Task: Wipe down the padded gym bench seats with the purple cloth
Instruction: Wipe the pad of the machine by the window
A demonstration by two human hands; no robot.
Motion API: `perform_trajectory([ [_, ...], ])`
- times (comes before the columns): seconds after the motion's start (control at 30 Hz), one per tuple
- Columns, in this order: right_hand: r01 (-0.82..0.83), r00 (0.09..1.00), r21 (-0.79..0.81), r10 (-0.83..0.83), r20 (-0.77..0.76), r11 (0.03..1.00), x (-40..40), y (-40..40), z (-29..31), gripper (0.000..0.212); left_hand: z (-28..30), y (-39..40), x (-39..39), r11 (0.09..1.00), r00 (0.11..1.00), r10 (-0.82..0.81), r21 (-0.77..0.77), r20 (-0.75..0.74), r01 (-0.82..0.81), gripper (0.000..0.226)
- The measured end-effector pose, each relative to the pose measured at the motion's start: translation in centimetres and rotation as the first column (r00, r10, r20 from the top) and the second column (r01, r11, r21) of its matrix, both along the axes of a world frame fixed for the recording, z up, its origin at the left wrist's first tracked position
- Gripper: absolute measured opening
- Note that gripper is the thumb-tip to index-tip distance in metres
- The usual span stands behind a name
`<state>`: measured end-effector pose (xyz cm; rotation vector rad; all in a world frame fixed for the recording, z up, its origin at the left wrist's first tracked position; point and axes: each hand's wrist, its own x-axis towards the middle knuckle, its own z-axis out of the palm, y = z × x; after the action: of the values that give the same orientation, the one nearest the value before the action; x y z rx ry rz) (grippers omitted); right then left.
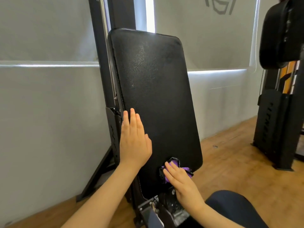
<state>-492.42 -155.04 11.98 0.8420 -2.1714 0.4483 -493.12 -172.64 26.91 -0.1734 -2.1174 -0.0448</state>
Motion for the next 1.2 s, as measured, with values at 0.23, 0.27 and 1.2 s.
perform_trajectory([
  [0.23,0.02,0.998,0.098,-0.014,-0.069,0.995,-0.1,0.7,-0.3,0.061,-0.1,0.1,0.1,1.0,1.0,0.004,0.009,0.007,-0.004,0.075],
  [0.27,0.019,0.996,0.168,-0.003,-0.094,0.986,-0.4,1.4,0.0,0.061,-0.1,0.1,0.1,1.0,1.0,0.006,0.009,0.002,-0.006,0.075],
  [1.2,0.041,0.949,-0.046,-0.053,-0.31,0.998,-6.4,-2.4,29.5,0.067,14.4,-2.0,-2.7,0.99,0.998,0.033,-0.135,-0.046,-0.039,0.072],
])
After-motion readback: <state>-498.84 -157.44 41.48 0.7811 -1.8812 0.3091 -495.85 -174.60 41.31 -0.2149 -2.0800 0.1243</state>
